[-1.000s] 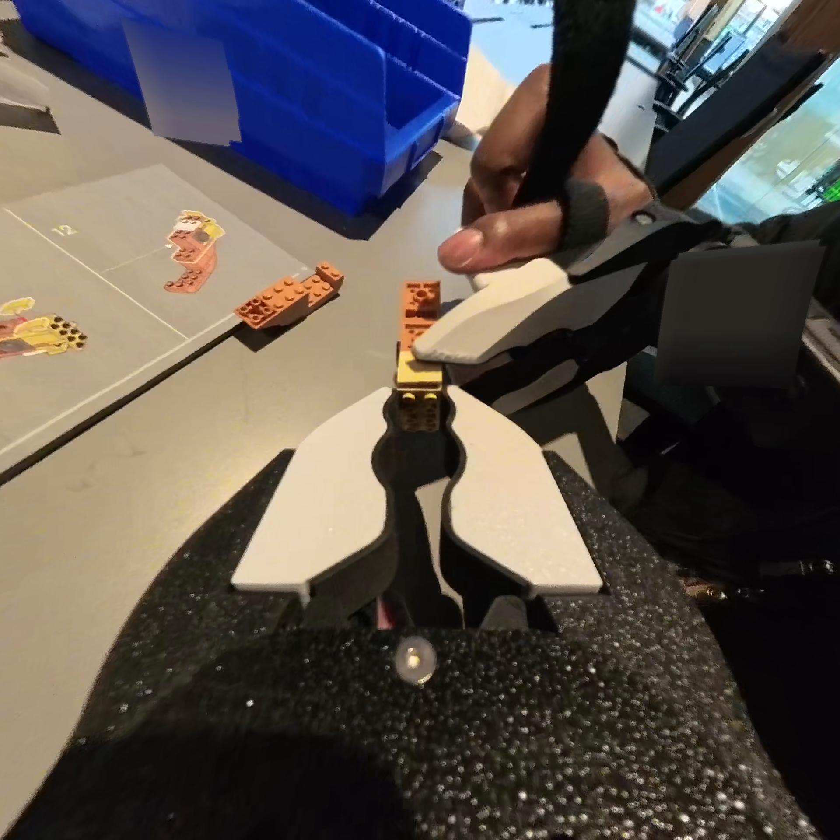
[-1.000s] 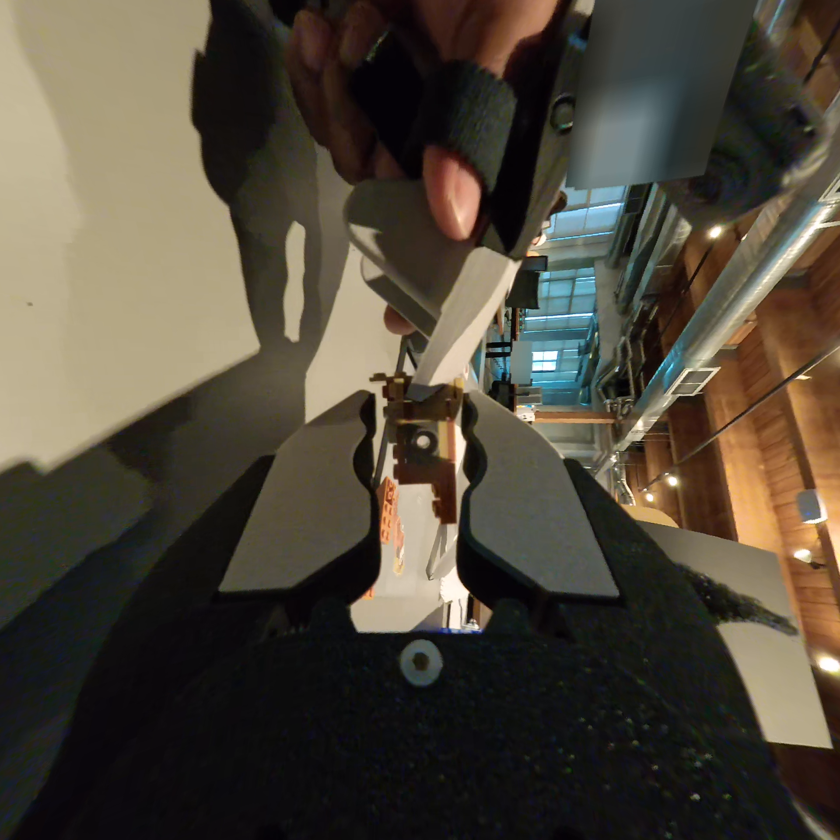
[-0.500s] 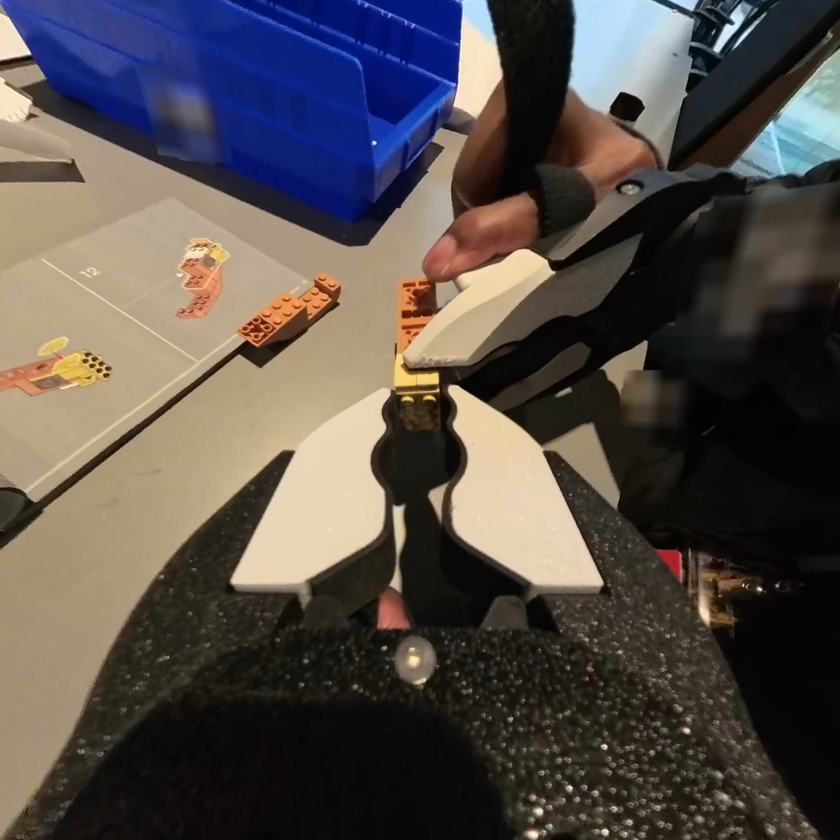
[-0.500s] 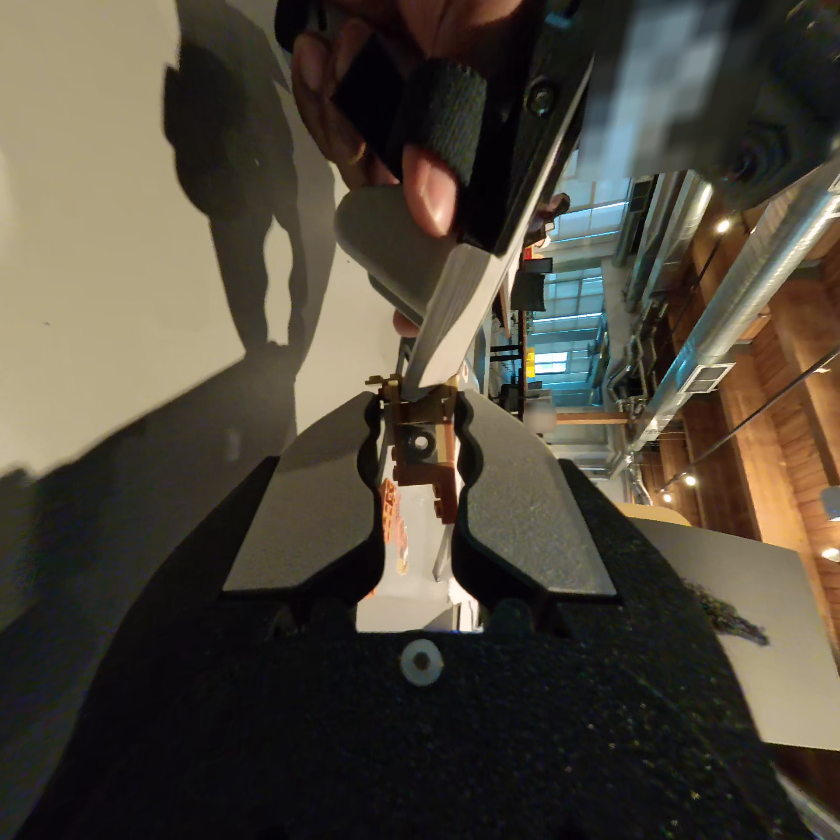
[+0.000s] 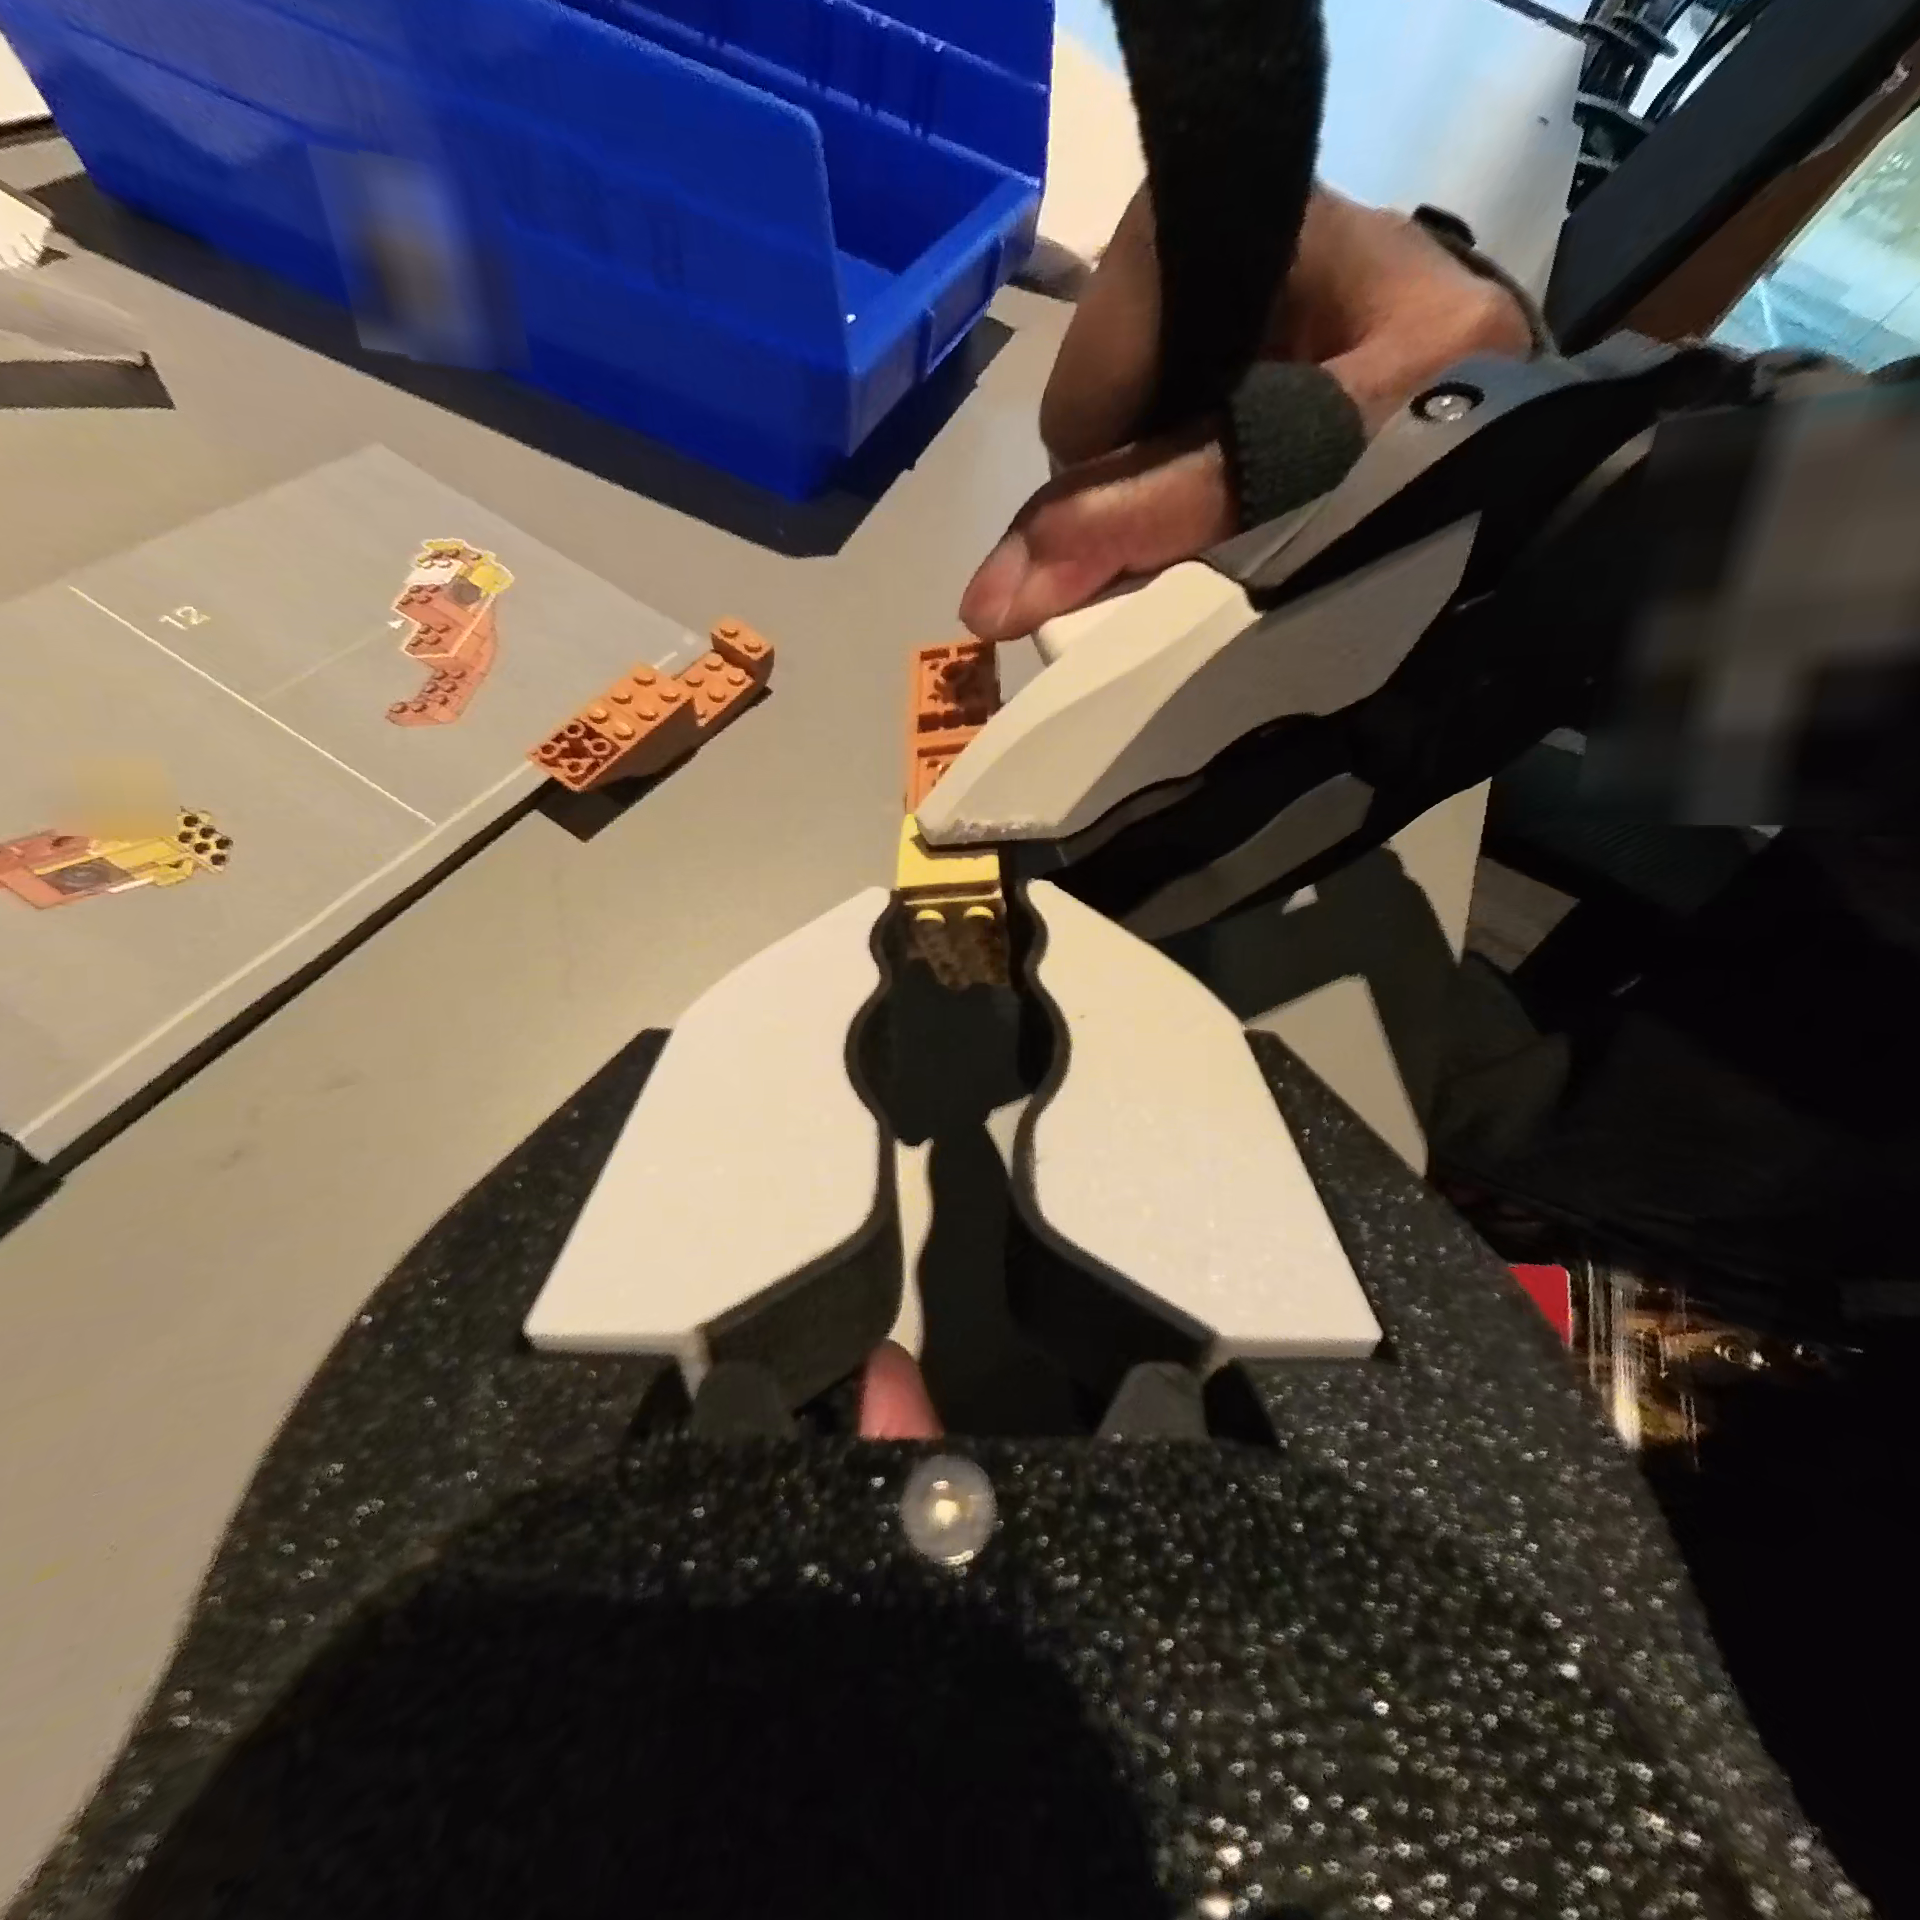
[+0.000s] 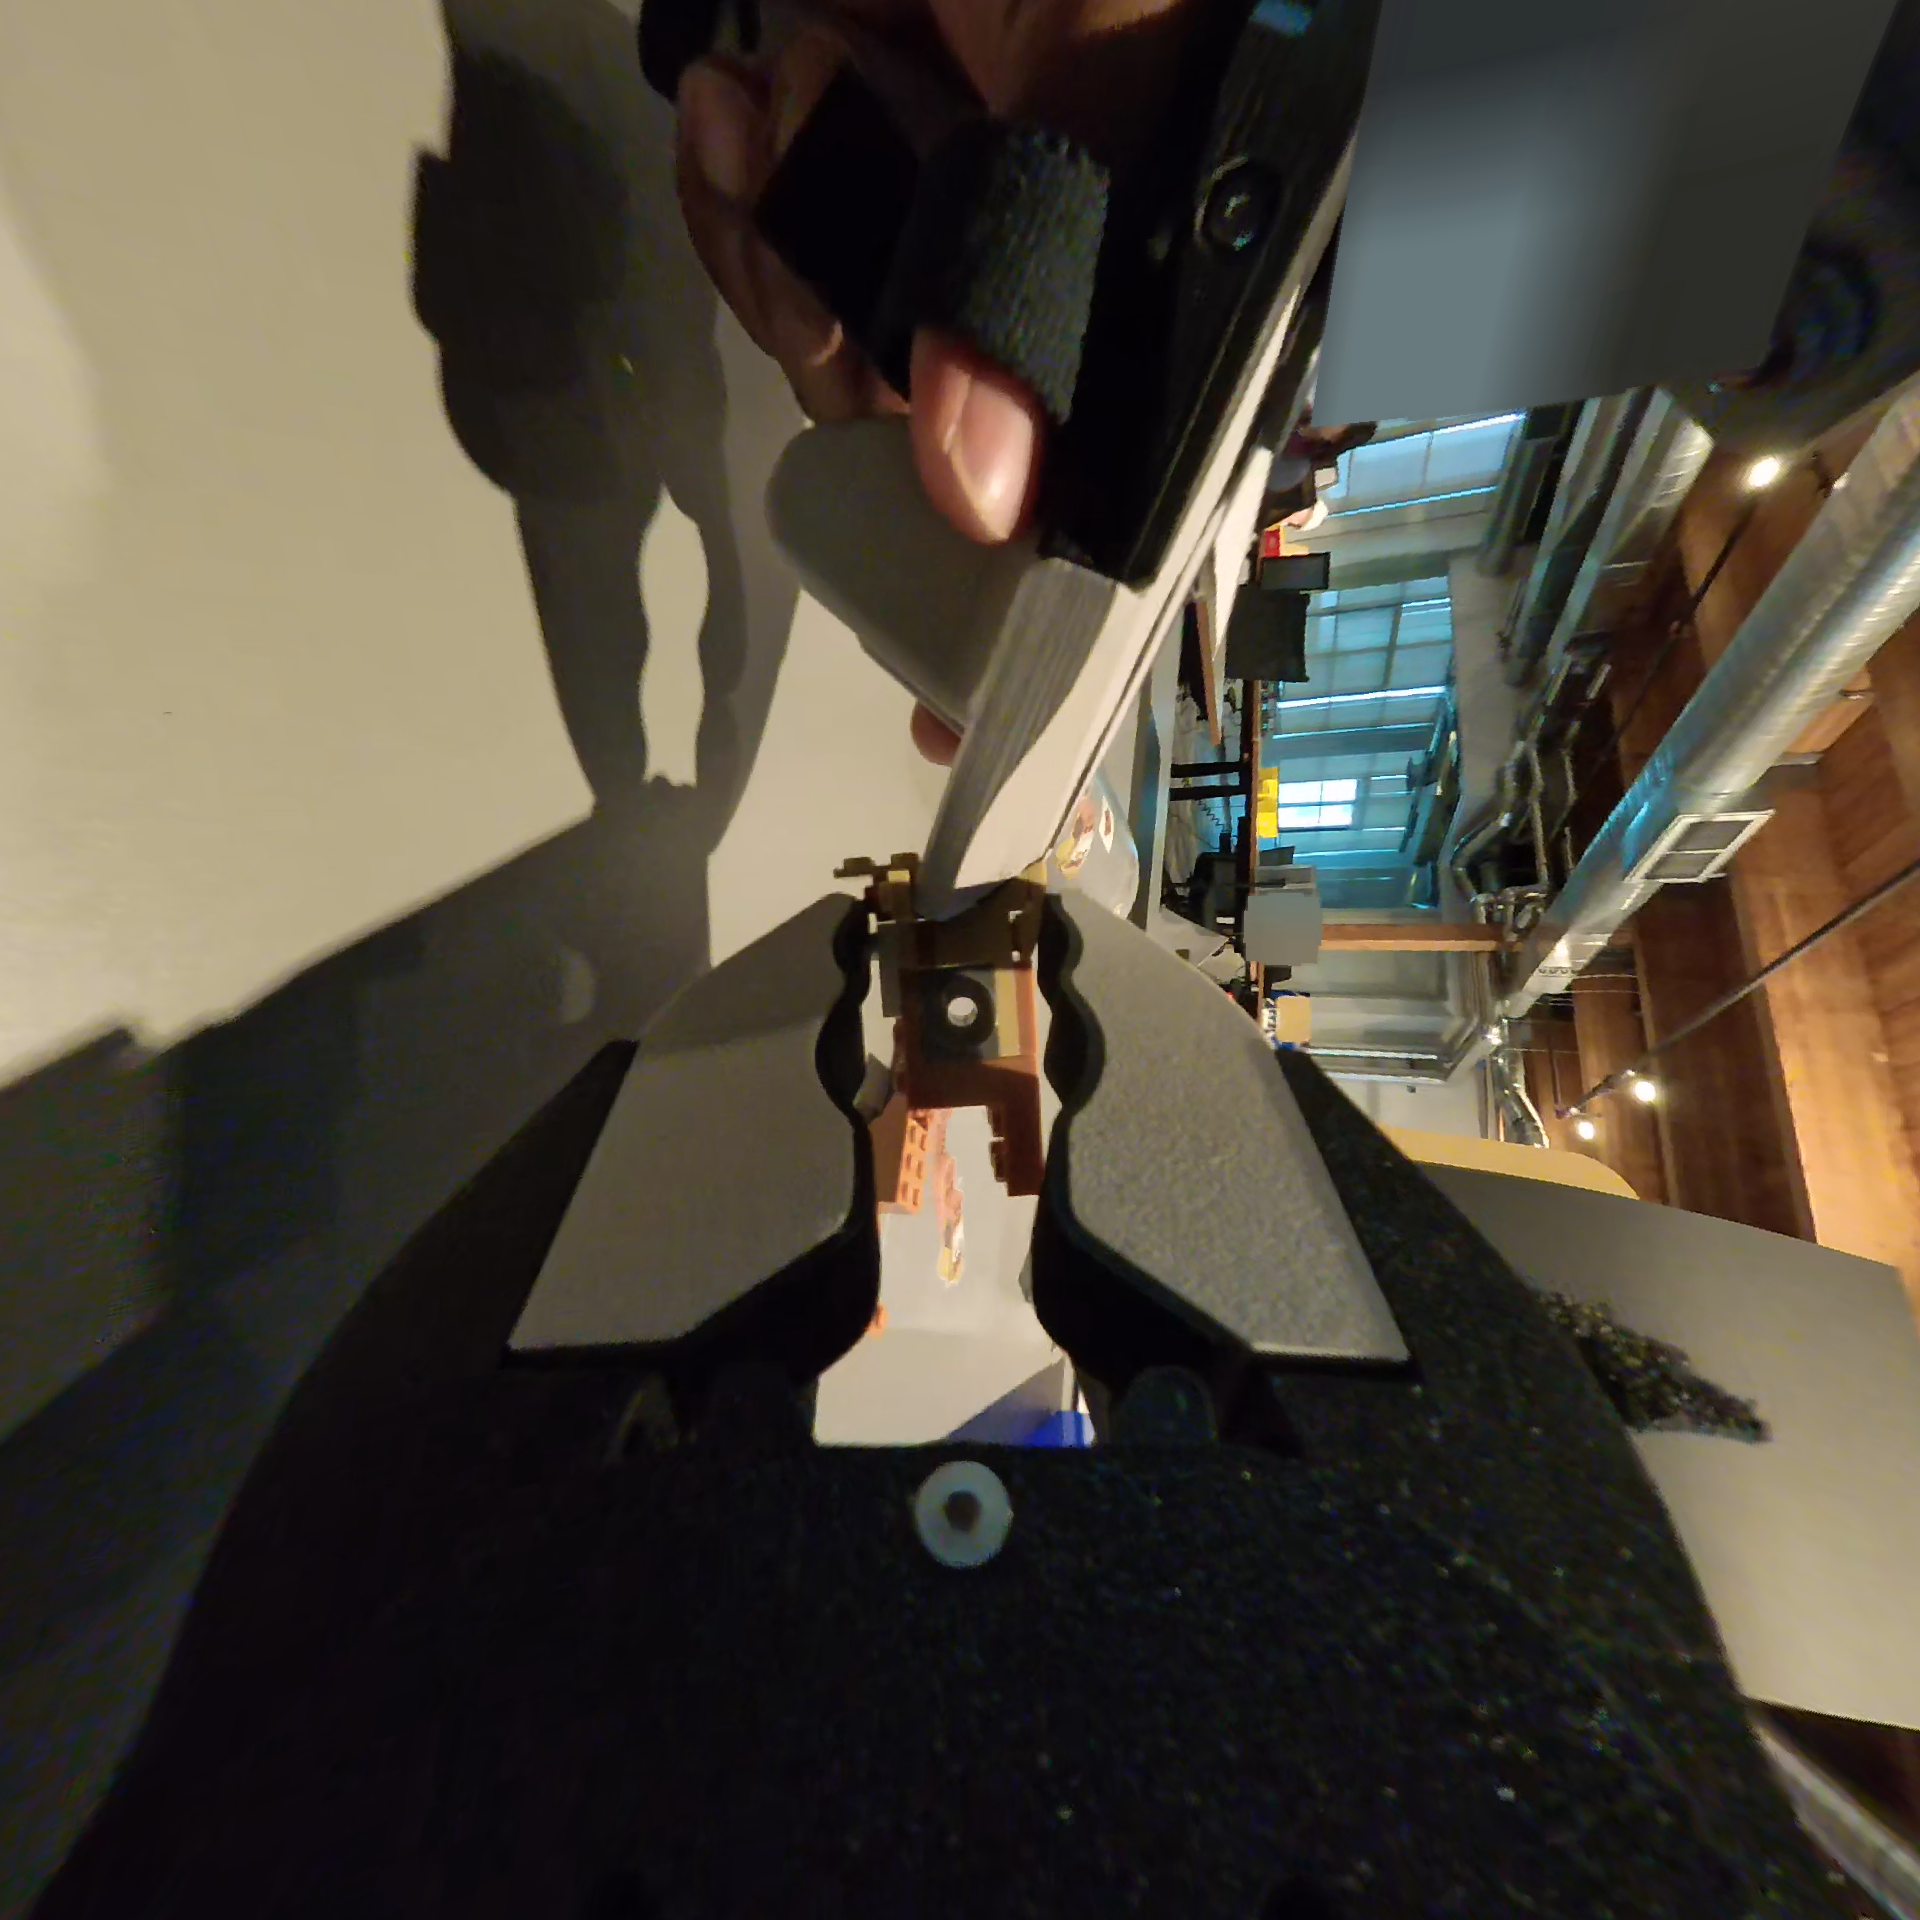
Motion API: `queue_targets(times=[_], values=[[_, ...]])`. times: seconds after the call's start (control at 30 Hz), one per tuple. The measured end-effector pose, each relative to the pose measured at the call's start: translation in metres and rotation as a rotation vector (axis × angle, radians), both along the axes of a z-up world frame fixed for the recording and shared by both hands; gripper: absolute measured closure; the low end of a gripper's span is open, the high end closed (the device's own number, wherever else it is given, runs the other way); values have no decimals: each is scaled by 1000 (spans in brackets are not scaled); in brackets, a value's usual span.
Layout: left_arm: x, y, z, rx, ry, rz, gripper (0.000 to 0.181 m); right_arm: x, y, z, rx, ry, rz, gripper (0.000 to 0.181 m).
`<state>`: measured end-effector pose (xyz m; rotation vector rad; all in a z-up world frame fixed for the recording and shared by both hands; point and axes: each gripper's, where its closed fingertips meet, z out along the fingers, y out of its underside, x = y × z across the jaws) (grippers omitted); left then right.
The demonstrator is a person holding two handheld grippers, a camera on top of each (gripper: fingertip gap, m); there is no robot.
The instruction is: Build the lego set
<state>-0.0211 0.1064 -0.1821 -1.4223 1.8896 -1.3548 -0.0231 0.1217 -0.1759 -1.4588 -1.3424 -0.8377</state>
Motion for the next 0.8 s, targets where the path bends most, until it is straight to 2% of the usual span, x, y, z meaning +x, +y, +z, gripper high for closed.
queue_targets(times=[0.13, 0.17, 0.2, 0.27, 0.6, 0.8], values=[[2, 5, 0, -53, -6, 18, 164, 2, 5, -2, 10, 11, -14, 150], [3, 7, -2, -54, -3, 28, 165, 2, 5, -2, 16, 11, -11, 147], [3, 10, -5, -38, 6, 41, 165, 2, 6, 1, 34, 23, -13, 135], [3, 13, -10, -35, 13, 48, 165, 3, 5, 5, 26, 84, -14, 130], [-2, 9, 12, -339, -38, -31, 165, 12, 0, 20, -22, 325, 21, 124], [-6, 6, 23, -462, -62, -80, 165, 7, -4, 24, -26, 382, 79, 123]])
